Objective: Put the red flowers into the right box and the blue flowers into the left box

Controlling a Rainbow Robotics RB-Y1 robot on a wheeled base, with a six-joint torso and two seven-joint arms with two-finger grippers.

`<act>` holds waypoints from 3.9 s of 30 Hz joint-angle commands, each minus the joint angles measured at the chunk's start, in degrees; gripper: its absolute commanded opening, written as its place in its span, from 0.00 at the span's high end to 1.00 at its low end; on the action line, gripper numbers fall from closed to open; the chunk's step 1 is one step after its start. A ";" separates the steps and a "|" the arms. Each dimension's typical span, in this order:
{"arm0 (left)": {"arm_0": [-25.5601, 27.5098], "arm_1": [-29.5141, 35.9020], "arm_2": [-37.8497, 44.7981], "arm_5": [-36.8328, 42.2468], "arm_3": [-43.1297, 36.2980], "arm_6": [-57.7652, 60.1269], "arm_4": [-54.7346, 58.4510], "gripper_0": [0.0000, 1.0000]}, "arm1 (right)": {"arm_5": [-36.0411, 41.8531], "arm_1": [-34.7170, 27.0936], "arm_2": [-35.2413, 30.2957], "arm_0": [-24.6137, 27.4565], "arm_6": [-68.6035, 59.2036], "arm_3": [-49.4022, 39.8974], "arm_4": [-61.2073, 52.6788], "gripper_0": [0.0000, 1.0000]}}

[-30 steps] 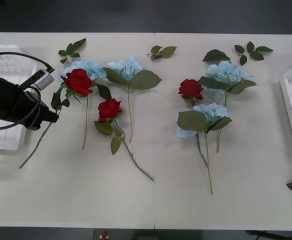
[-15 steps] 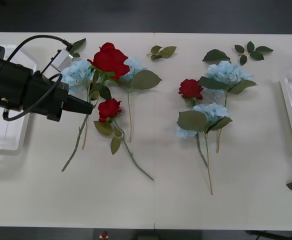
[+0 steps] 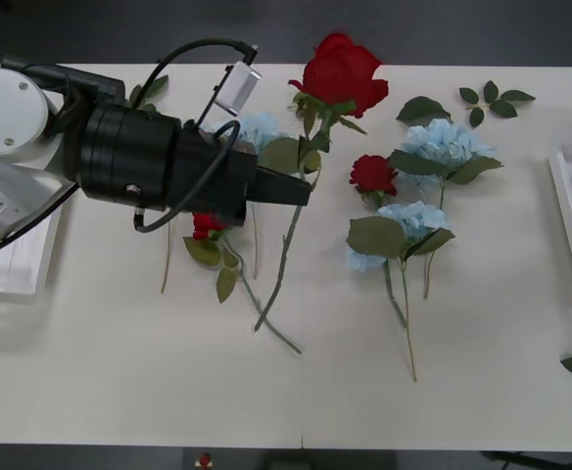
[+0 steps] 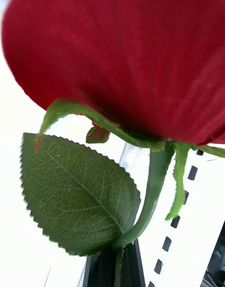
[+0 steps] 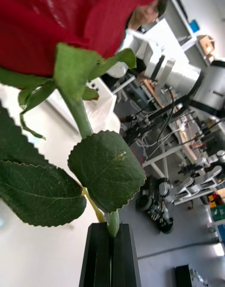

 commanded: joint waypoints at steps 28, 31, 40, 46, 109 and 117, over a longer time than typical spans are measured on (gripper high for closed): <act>-7.96 -9.51 0.37 -3.06 5.75 -2.49 -4.55 1.00 | 5.39 -7.89 -4.71 -0.98 24.80 -12.61 -45.45 0.00; -7.96 -9.51 0.37 -3.06 5.75 -2.49 -4.55 1.00 | 9.09 -8.95 -6.12 -0.98 29.54 -14.63 -56.17 0.00; -7.96 -9.51 0.37 -3.06 5.75 -2.49 -4.55 1.00 | 14.62 -9.30 -6.12 2.45 46.68 -18.67 -88.07 0.00; -7.96 -9.51 0.37 -3.06 5.75 -2.49 -4.55 1.00 | 15.15 -9.47 -6.12 8.43 57.14 -26.23 -103.63 0.00; -7.96 -9.51 0.37 -3.06 5.75 -2.49 -4.55 1.00 | -7.26 23.40 -12.97 40.51 57.98 -65.43 -114.00 0.01; -7.96 -9.51 0.37 -3.06 5.75 -2.49 -4.55 1.00 | -8.32 25.68 -12.97 40.51 57.98 -65.43 -114.00 0.19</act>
